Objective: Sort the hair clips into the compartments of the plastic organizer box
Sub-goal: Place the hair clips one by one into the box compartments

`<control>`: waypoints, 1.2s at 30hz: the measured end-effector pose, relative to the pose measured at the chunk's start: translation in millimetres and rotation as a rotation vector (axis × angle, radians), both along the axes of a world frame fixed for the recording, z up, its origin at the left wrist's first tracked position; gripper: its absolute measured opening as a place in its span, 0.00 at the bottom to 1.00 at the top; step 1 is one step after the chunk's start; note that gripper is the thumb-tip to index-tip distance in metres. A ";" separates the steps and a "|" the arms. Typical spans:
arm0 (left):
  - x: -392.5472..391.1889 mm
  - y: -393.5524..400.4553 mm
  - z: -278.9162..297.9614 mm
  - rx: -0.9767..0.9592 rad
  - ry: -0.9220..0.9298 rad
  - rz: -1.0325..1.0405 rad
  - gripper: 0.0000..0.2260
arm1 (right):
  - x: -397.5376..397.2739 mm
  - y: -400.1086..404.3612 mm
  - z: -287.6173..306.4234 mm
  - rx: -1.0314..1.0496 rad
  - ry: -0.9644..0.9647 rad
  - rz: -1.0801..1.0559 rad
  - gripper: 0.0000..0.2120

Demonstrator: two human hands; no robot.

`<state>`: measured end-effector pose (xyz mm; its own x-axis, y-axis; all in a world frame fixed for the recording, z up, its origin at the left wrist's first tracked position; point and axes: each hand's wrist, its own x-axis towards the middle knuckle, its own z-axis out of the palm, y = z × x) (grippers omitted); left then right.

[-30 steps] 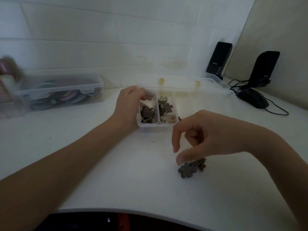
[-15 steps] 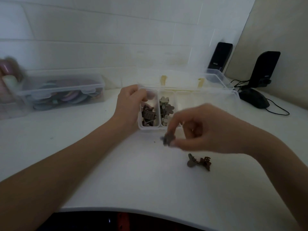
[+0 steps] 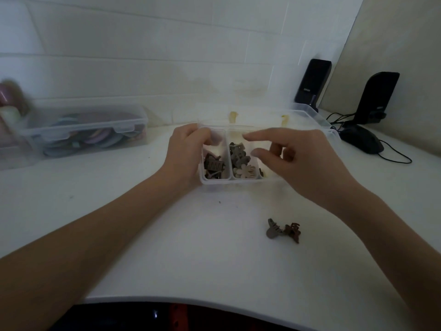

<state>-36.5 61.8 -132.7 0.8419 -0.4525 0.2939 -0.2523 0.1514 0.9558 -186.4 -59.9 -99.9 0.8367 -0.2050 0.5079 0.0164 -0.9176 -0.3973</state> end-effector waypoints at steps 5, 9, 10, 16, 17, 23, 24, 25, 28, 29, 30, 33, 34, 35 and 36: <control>0.4 1.8 0.0 0.052 -0.038 0.022 0.10 | 1.5 4.0 -2.9 -0.074 0.127 0.009 0.13; -0.5 1.6 -0.6 0.073 -0.042 0.012 0.09 | 1.0 6.8 -2.6 -0.184 0.159 -0.039 0.16; -2.4 1.7 0.0 0.071 -0.008 -0.003 0.07 | 0.7 7.0 -2.6 -0.167 0.134 -0.043 0.16; -1.6 0.6 0.5 0.039 -0.021 0.021 0.09 | -1.6 10.3 -0.6 -0.169 0.127 -0.057 0.16; -1.7 1.0 0.2 0.043 -0.007 0.021 0.08 | -1.1 9.9 -1.0 -0.190 0.156 -0.085 0.17; 1.7 0.2 -1.2 0.063 -0.020 0.047 0.08 | -1.0 8.1 -1.6 -0.180 0.157 -0.071 0.17; -0.8 0.9 0.2 0.055 0.021 0.034 0.10 | -1.3 9.1 -1.5 -0.161 0.128 -0.058 0.17; -0.5 1.1 -0.7 0.045 0.062 0.022 0.12 | -1.5 9.5 -1.4 -0.149 0.104 -0.047 0.17; 2.7 -0.3 -3.4 0.078 -0.056 0.034 0.09 | -1.4 11.9 -1.1 -0.166 0.105 -0.038 0.19; 3.1 0.5 -1.4 0.070 -0.046 0.035 0.10 | -1.4 11.9 -1.2 -0.158 0.116 -0.032 0.18; 1.4 1.2 0.5 0.072 -0.043 0.033 0.11 | -1.6 11.4 -0.8 -0.151 0.118 -0.017 0.16; 3.7 1.0 -2.7 0.110 -0.105 0.025 0.10 | -4.4 11.4 3.5 -0.090 0.077 0.106 0.12; 4.8 1.3 -3.0 0.100 -0.091 0.021 0.10 | -6.2 11.4 6.3 -0.074 0.091 0.157 0.11; 4.7 2.0 -2.3 0.082 -0.059 0.015 0.10 | -8.2 11.6 9.6 -0.076 0.139 0.196 0.11; 7.0 2.1 -3.2 0.063 -0.024 0.017 0.09 | -10.4 12.5 13.4 -0.092 0.221 0.219 0.13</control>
